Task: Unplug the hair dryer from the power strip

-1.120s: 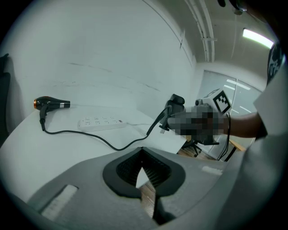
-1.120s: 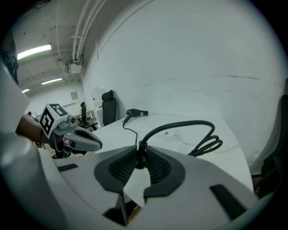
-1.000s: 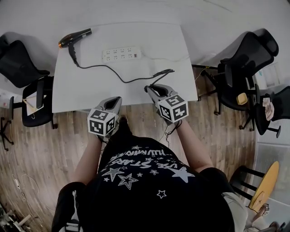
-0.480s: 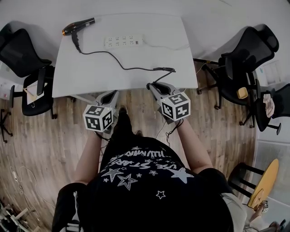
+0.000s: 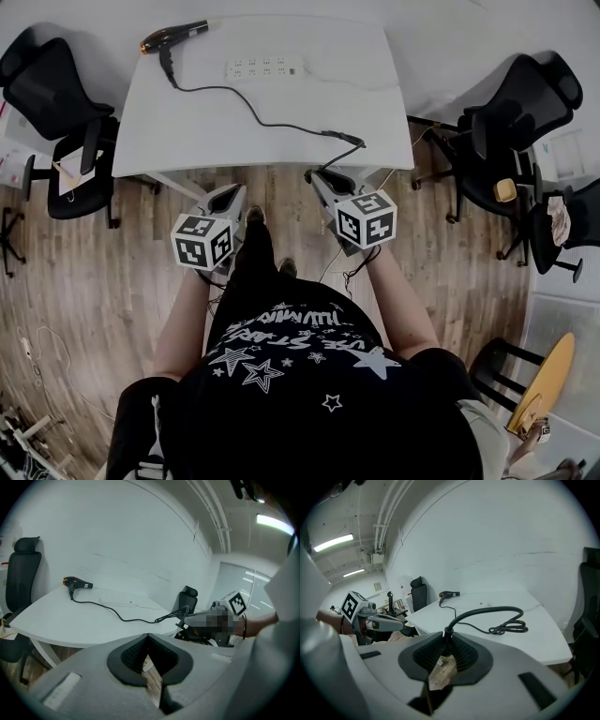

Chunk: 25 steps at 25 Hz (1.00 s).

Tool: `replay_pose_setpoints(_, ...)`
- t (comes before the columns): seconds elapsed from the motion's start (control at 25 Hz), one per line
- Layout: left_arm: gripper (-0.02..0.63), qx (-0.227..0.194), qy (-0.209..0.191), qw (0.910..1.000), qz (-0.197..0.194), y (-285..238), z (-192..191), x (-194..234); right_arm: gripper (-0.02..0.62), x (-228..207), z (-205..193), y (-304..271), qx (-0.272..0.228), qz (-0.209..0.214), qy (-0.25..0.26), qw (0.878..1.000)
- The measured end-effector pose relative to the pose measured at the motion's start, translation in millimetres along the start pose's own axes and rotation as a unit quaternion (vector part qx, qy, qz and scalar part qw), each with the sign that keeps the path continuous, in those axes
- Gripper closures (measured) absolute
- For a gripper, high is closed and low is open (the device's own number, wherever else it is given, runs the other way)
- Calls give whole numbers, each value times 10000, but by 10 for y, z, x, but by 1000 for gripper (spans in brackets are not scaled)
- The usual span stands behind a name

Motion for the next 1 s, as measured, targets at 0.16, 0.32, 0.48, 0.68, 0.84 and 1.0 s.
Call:
replay_pose_setpoints(0.16, 598, -36, 20, 10000, 41, 84, -61, -83, 528, 65, -86, 68, 21, 22, 71, 10000)
replay_pose_setpoints(0.32, 598, -36, 60, 10000, 62, 166, -150, -165, 526, 121, -181, 122, 31, 33, 87, 10000)
replay_pose_setpoints(0.48, 598, -21, 87, 9999, 103, 234, -228, -234, 526, 154, -245, 165, 34, 67, 39, 10000)
replay_pose_setpoints(0.68, 598, 16, 92, 9998, 154, 305, -264, -287, 526, 205, -252, 193, 16, 141, 17, 9999)
replay_pose_setpoints(0.84, 598, 12, 25, 9998, 192, 345, -233, -306, 526, 240, -247, 164, 26, 215, 48, 9998)
replay_pose_setpoints(1.0, 598, 30, 79, 9997, 243, 393, -263, -278, 526, 279, -238, 103, 33, 279, 53, 9996)
Point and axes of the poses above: the fingertips, and each gripper's own axes: y backward along the fingers, x to its left, z out of its top, the point moved 5 cm from there along y, backward along the fingers, and after that the axes turned 5 degrees about -z, right-handed, at the moved point
